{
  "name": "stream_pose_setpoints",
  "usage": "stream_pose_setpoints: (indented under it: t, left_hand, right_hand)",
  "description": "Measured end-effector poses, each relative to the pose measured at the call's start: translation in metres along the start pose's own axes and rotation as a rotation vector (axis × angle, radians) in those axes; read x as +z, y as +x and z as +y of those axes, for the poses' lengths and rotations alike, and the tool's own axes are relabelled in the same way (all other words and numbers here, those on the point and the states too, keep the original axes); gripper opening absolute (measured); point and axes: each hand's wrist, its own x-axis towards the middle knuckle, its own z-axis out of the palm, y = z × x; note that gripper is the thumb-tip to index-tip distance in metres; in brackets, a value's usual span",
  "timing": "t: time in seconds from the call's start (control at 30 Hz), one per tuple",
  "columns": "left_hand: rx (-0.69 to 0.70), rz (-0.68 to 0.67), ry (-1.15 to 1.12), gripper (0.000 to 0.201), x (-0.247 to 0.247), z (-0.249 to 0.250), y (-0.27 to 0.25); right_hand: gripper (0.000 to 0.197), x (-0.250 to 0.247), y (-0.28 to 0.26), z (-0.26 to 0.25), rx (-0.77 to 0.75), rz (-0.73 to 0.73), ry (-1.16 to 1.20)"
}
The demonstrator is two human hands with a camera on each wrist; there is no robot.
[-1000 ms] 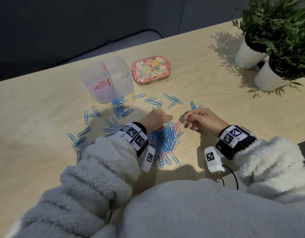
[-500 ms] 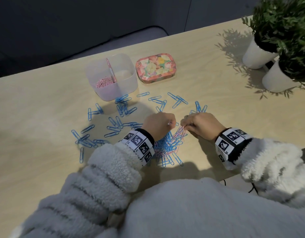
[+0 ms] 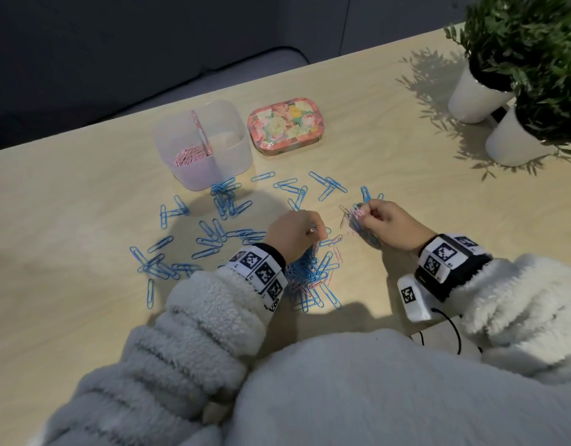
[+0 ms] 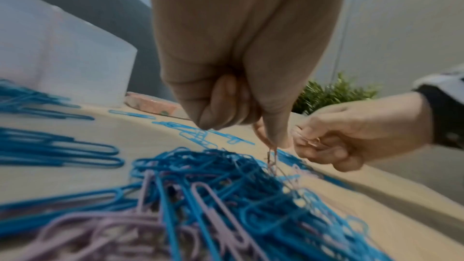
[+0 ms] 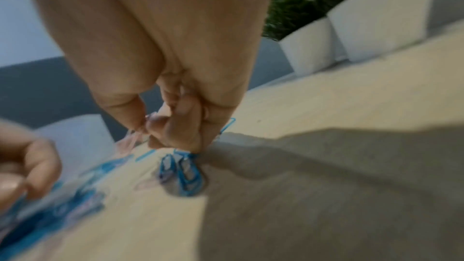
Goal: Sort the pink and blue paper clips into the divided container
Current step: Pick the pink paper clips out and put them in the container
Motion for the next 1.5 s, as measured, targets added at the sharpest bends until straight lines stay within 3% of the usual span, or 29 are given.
stream_pose_setpoints:
  t: [0.17, 0.27, 0.33, 0.5, 0.6, 0.7, 0.83, 0.93, 1.03, 1.13, 1.27, 1.33, 1.4, 1.5]
  left_hand:
    - [-0.062, 0.042, -0.369, 0.02, -0.013, -0.009, 0.007]
    - [-0.182, -0.03, -0.616, 0.034, -0.017, -0.017, 0.008]
    - [-0.247, -0.086, -0.782, 0.037, -0.017, -0.022, 0.006]
    - [-0.328, -0.066, -1.024, 0.037, -0.016, -0.022, 0.005]
    - [-0.387, -0.092, -1.123, 0.033, -0.014, -0.019, 0.005]
    - [-0.41, -0.145, -1.017, 0.027, -0.009, -0.01, 0.007]
    - [-0.241, -0.08, -0.482, 0.018, 0.003, 0.004, 0.016]
    - [-0.094, 0.0, -0.074, 0.023, 0.017, 0.013, 0.021]
    - [-0.029, -0.047, 0.182, 0.025, 0.026, 0.019, 0.024]
    - [-0.048, -0.064, 0.158, 0.016, 0.029, 0.02, 0.026]
    - [-0.067, 0.001, -0.164, 0.014, 0.019, 0.014, 0.022]
    - [-0.063, 0.085, -0.268, 0.019, 0.011, 0.009, 0.022]
    - [-0.084, 0.16, -0.326, 0.018, 0.005, 0.003, 0.022]
    - [-0.122, 0.183, -0.361, 0.016, -0.002, -0.003, 0.021]
  right_hand:
    - [0.031, -0.001, 0.002, -0.011, 0.213, -0.072, 0.611]
    - [0.029, -0.002, 0.005, -0.013, 0.247, -0.163, 0.821]
    - [0.03, -0.002, 0.007, -0.015, 0.248, -0.193, 0.879]
    - [0.055, 0.006, 0.014, -0.017, 0.324, -0.128, 0.786]
    - [0.043, 0.006, 0.011, -0.016, 0.343, -0.028, 0.737]
    - [0.029, 0.002, 0.005, -0.014, 0.232, 0.01, 0.511]
    - [0.021, 0.004, -0.002, 0.0, 0.014, 0.008, -0.02]
    - [0.02, 0.007, -0.001, 0.004, 0.014, 0.028, -0.474]
    - [0.019, 0.013, -0.004, -0.003, 0.025, 0.004, -0.578]
    - [0.014, 0.015, -0.007, -0.005, 0.027, -0.021, -0.55]
    - [0.023, 0.015, -0.013, -0.006, 0.075, 0.014, -0.071]
    - [0.026, 0.017, -0.018, -0.004, 0.099, 0.012, 0.049]
    - [0.02, 0.018, -0.021, -0.001, 0.033, 0.0, -0.09]
    - [0.022, 0.023, -0.032, -0.002, -0.022, -0.076, -0.514]
